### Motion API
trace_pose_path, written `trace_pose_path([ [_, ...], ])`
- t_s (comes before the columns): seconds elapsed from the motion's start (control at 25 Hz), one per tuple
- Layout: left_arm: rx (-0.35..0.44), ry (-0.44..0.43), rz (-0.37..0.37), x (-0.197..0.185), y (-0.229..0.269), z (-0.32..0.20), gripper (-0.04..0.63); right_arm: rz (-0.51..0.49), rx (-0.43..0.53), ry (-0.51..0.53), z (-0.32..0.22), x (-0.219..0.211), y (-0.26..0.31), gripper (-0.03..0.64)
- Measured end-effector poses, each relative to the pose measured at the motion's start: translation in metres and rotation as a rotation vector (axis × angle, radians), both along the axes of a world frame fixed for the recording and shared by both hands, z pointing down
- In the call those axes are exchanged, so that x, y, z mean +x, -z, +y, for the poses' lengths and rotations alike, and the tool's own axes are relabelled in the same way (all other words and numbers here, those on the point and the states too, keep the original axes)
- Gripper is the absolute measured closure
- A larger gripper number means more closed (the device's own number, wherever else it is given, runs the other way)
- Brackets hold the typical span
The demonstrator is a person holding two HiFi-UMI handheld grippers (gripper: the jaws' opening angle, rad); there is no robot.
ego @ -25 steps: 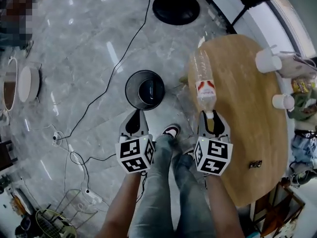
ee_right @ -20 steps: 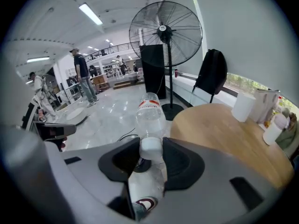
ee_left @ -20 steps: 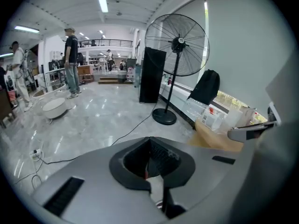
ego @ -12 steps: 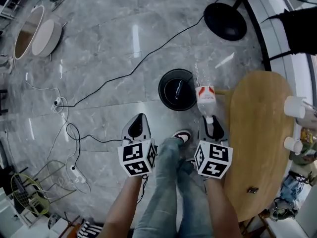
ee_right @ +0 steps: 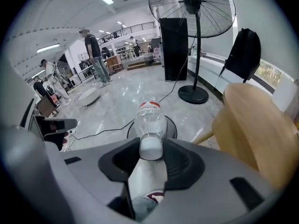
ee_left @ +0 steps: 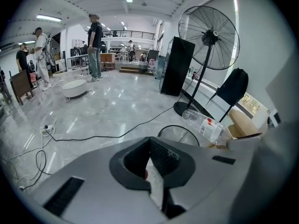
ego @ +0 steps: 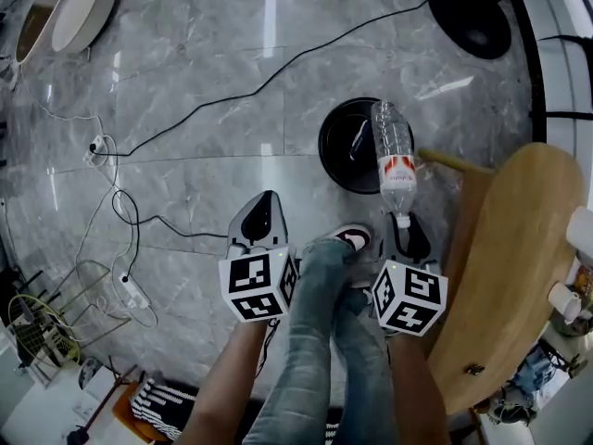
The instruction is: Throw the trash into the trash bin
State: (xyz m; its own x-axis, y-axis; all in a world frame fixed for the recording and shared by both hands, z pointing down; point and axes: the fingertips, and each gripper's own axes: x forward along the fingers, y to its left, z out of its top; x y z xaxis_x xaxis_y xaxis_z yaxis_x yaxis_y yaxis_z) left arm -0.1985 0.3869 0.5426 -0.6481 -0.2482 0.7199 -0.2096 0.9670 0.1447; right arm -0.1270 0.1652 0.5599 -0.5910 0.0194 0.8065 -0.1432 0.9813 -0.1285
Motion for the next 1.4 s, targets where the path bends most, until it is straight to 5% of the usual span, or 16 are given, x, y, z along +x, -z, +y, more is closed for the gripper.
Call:
trace_pose_path([
  [0.44,-0.027,0.016,0.052,-0.005,-0.030,0.011,0.580,0.061,-0.074,0.015,0.012,-0.008,-0.040,0.454],
  [0.52,-0.029,0.009,0.051,-0.007,-0.028,0.009,0.580,0.052,-0.087,0.006,0.011,-0.012,-0.039,0.370],
  [0.84,-0.027,-0.025,0.044,-0.016,-0.020,-0.004,0.580,0.045,-0.079,-0.035,-0.002,-0.013,-0.031,0.391],
  [1.4,0.000,-0.306,0.023,-0.013,0.006,-0.112,0.580,-0.034,-0.075,-0.304,-0.070,0.032,0.012,0.390],
])
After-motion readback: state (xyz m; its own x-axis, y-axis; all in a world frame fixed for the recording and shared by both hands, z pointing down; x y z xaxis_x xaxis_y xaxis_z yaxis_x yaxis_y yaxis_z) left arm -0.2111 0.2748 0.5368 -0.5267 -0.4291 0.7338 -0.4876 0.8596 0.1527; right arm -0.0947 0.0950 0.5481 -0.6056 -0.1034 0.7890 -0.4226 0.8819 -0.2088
